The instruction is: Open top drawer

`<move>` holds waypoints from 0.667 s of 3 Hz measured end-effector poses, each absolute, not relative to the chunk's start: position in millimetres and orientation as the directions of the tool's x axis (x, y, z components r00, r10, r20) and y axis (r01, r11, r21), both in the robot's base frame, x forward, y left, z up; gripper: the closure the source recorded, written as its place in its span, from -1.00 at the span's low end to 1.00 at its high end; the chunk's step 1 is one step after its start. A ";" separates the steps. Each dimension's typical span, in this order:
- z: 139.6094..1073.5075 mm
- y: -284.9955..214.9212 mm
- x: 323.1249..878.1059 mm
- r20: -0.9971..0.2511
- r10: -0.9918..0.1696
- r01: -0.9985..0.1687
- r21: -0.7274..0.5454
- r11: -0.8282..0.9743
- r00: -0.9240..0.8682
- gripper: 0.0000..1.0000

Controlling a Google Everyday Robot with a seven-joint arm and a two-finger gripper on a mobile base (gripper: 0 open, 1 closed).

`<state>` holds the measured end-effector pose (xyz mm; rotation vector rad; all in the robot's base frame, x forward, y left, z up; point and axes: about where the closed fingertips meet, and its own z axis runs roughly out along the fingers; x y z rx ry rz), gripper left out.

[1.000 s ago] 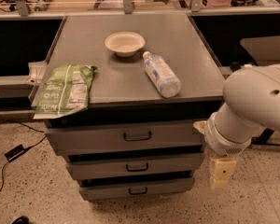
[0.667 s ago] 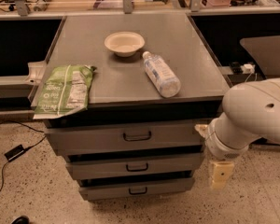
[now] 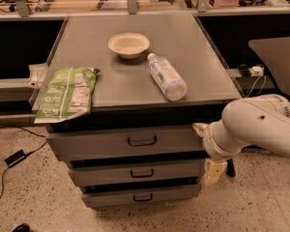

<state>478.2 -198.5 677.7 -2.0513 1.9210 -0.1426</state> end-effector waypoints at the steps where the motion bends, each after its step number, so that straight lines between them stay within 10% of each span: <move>1: 672.9 -192.6 508.3 -0.163 -0.980 -0.940 -0.338 -0.053 0.114 -1.00; 2: 667.7 -190.5 534.4 -0.196 -0.974 -0.947 -0.317 -0.049 0.116 -1.00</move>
Offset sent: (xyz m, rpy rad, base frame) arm 0.0869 0.0077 -0.0152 0.0883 0.0348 0.0281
